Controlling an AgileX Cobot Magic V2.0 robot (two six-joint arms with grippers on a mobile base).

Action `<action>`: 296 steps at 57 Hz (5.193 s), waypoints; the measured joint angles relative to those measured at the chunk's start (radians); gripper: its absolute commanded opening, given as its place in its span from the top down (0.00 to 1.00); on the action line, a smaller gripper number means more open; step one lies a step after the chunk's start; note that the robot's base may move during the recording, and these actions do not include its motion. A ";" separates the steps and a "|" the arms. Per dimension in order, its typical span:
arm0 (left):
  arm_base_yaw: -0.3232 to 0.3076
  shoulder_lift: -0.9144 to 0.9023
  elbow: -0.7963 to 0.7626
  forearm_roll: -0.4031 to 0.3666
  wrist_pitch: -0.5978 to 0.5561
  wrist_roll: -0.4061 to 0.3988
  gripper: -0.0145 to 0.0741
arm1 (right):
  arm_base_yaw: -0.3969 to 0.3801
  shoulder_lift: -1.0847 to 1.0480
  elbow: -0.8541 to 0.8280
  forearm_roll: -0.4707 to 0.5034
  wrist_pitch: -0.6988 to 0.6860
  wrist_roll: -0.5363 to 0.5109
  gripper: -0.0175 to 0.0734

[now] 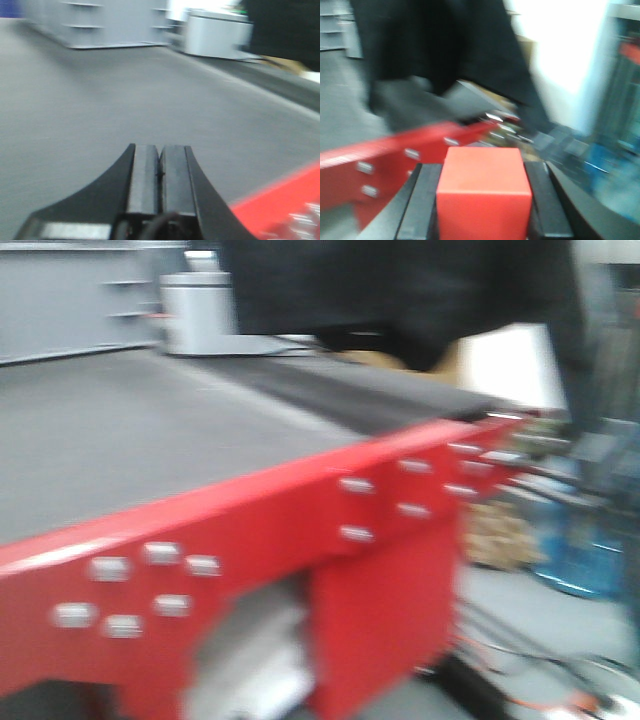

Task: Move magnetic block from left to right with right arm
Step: 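Turn the base toward the carpeted area with cardboard boxes, then stop the base in front of the grey crate, cube held, then lower the red cube onto the carpet with the right gripper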

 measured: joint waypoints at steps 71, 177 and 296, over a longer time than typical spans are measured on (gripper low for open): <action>0.000 0.000 0.000 0.000 0.000 0.000 0.98 | 0.000 0.000 0.000 0.000 0.000 0.000 0.44; 0.000 0.000 0.000 0.000 0.000 0.000 0.98 | 0.000 0.082 -0.174 0.002 0.151 0.000 0.44; 0.000 0.000 0.000 0.000 0.000 0.000 0.98 | 0.852 1.593 -1.006 -0.108 0.769 0.959 0.13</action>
